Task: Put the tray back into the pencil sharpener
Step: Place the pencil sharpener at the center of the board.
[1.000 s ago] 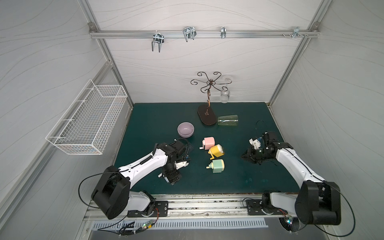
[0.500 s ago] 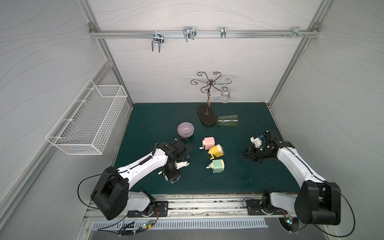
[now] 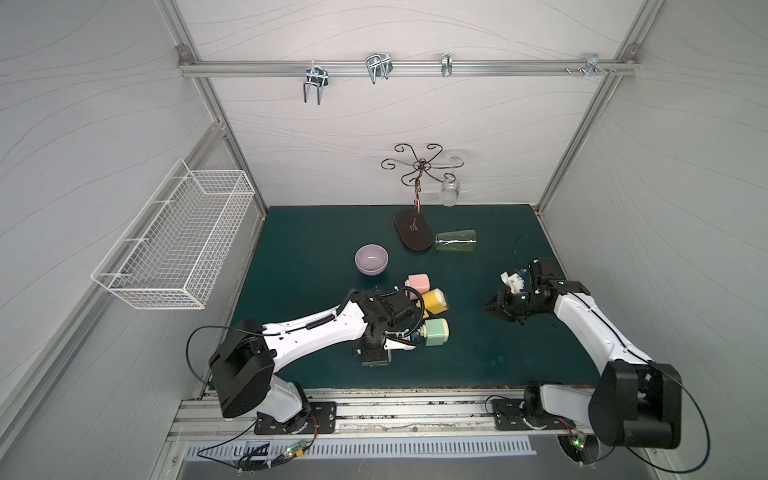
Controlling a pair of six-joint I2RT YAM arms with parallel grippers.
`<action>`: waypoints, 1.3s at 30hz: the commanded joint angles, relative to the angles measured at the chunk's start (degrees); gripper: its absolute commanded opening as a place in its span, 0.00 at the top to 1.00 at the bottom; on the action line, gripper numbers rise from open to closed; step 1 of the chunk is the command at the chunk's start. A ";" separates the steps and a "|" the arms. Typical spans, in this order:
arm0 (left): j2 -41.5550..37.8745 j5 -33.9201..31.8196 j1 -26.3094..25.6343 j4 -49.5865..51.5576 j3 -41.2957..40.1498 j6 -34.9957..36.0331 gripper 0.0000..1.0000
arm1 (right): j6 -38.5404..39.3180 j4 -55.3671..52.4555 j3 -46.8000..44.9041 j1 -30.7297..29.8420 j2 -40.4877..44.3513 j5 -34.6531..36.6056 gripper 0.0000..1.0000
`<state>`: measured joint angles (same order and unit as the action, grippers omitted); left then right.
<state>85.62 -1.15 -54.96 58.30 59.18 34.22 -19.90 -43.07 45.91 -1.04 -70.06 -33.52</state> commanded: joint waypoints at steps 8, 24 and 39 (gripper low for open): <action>1.90 -0.19 -2.86 -3.55 -3.69 2.48 0.40 | 0.99 -2.15 1.38 0.34 -0.25 -0.31 0.82; -14.01 -3.62 -0.82 -9.70 -0.21 -8.73 0.01 | 1.70 -3.08 2.43 0.42 -0.59 0.38 0.82; 5.29 -3.63 17.37 -17.49 9.99 -24.81 0.01 | 2.77 -4.63 4.01 0.51 -1.08 0.73 0.82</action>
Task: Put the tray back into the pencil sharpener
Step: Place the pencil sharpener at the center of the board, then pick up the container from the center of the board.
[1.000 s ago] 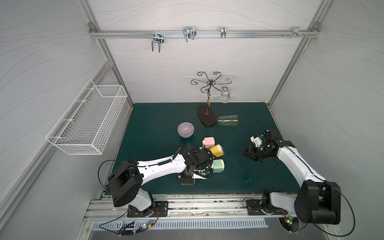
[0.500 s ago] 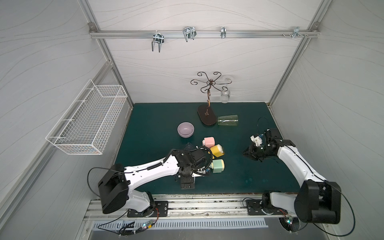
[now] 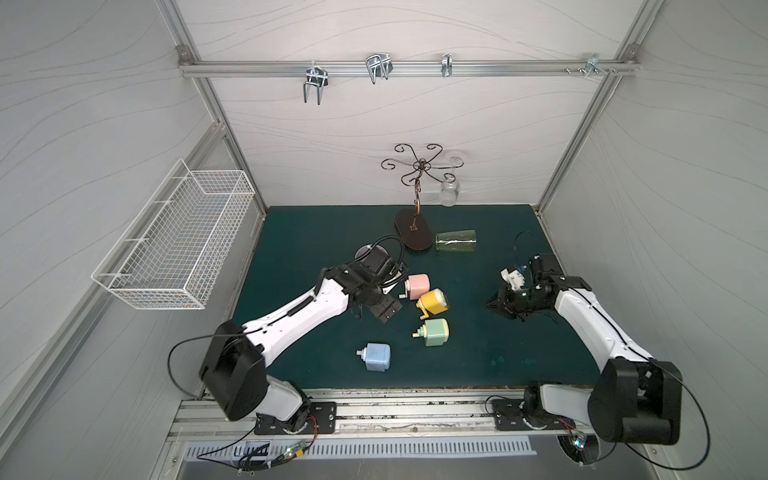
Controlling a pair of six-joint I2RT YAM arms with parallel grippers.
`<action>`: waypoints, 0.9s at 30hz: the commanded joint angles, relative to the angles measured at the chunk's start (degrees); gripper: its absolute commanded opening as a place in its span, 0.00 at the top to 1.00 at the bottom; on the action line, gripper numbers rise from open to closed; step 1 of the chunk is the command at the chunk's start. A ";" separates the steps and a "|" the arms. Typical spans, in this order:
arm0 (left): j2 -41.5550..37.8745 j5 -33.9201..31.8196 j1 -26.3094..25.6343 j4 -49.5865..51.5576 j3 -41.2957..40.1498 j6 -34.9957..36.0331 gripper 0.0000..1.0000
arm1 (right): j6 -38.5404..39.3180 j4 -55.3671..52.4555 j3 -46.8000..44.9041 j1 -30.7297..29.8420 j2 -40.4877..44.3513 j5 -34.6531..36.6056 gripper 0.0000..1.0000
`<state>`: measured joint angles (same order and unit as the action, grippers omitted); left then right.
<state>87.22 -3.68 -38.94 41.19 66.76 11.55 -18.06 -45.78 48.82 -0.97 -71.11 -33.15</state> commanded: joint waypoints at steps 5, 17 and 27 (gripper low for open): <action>10.65 -2.21 1.93 0.68 5.27 0.84 0.01 | 0.98 -2.29 1.19 0.68 0.34 0.45 0.82; 18.33 -3.50 5.12 0.03 9.72 4.94 0.01 | 1.10 -2.54 1.28 0.97 0.72 0.71 0.82; 24.12 0.18 8.25 1.86 12.73 8.44 0.03 | 0.93 -3.08 1.70 1.06 1.01 1.35 0.82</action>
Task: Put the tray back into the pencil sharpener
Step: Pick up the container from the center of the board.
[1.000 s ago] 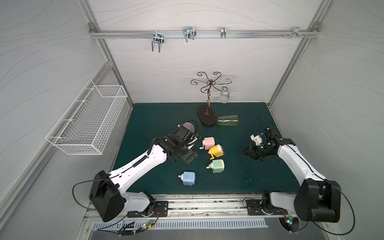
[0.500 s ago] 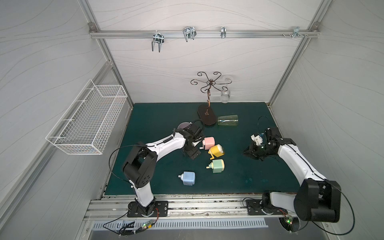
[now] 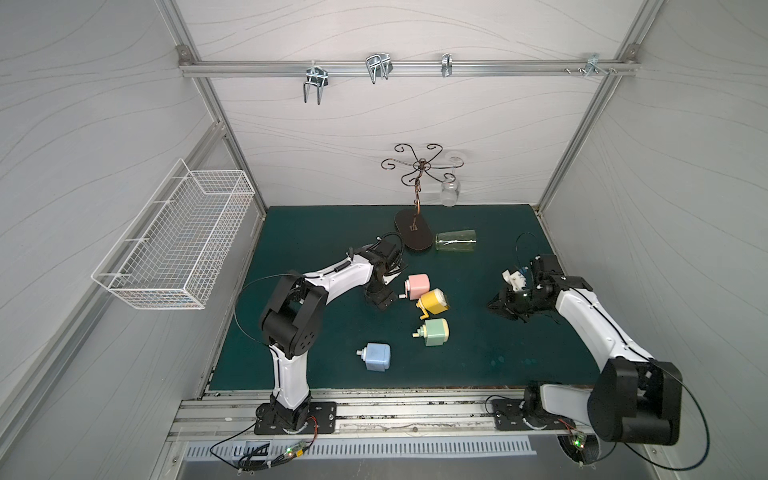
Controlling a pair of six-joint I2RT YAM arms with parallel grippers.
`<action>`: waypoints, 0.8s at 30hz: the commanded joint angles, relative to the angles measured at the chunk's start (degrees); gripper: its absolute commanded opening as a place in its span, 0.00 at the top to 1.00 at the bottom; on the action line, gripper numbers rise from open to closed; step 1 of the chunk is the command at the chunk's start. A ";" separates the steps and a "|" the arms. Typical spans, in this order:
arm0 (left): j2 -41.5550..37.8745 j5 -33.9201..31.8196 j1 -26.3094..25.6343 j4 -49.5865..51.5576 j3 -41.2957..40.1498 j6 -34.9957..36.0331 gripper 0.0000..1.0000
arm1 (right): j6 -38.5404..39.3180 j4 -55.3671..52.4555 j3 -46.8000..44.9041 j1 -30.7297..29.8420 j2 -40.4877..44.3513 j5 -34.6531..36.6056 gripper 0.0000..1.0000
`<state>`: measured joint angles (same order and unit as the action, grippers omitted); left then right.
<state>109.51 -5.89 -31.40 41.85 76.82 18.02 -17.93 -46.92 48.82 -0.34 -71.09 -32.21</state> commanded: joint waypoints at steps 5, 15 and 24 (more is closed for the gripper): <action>3.32 4.06 1.12 1.85 2.94 3.34 0.10 | 0.79 -2.50 2.16 0.61 1.43 1.00 0.82; 4.05 6.22 2.09 1.09 2.48 5.35 0.30 | 0.40 -2.96 2.25 0.69 2.24 1.53 0.82; 2.80 6.24 2.51 0.09 1.15 6.47 0.48 | 0.05 -3.51 2.73 0.70 2.97 2.14 0.82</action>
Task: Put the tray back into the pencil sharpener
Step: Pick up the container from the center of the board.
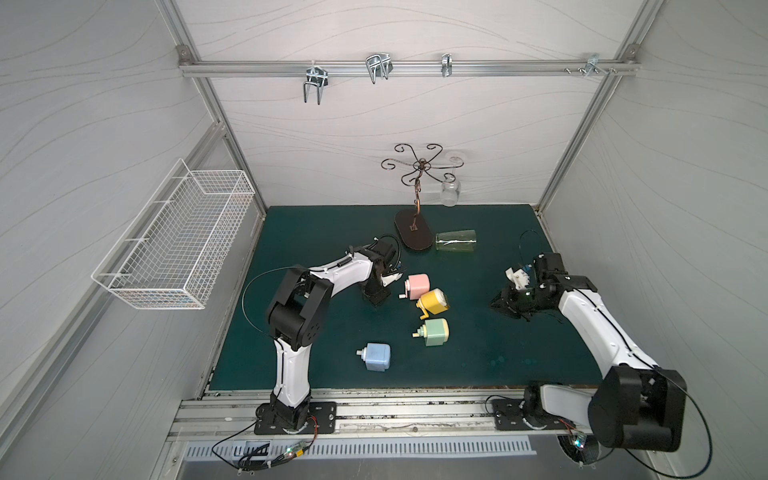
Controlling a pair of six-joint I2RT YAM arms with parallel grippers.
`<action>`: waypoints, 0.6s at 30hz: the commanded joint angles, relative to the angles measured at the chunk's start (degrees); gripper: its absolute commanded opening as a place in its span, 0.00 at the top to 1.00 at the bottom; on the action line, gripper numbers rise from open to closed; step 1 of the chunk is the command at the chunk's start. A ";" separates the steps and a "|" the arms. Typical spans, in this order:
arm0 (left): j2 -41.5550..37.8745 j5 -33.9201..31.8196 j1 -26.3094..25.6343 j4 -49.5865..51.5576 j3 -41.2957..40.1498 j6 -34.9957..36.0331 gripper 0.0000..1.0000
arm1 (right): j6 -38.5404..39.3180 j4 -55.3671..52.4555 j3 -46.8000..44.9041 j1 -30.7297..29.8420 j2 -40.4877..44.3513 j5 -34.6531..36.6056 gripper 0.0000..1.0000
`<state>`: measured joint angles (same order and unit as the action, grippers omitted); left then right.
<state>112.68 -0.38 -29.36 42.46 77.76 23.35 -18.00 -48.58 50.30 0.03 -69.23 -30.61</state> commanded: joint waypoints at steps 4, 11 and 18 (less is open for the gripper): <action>-1.72 0.48 0.45 -0.72 -0.49 1.93 0.52 | 0.16 -2.12 1.73 0.32 1.29 0.76 0.82; -10.76 1.90 0.45 -1.02 -3.26 2.18 0.54 | 0.38 -2.97 2.85 0.32 1.60 1.02 0.82; -25.81 7.05 -2.06 2.38 -7.50 3.55 0.57 | 1.25 -4.19 4.82 0.32 1.33 1.41 0.82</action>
<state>91.57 3.03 -29.91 42.59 71.46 25.32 -17.93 -50.24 53.52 0.03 -68.51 -29.67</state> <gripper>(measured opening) 0.509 0.182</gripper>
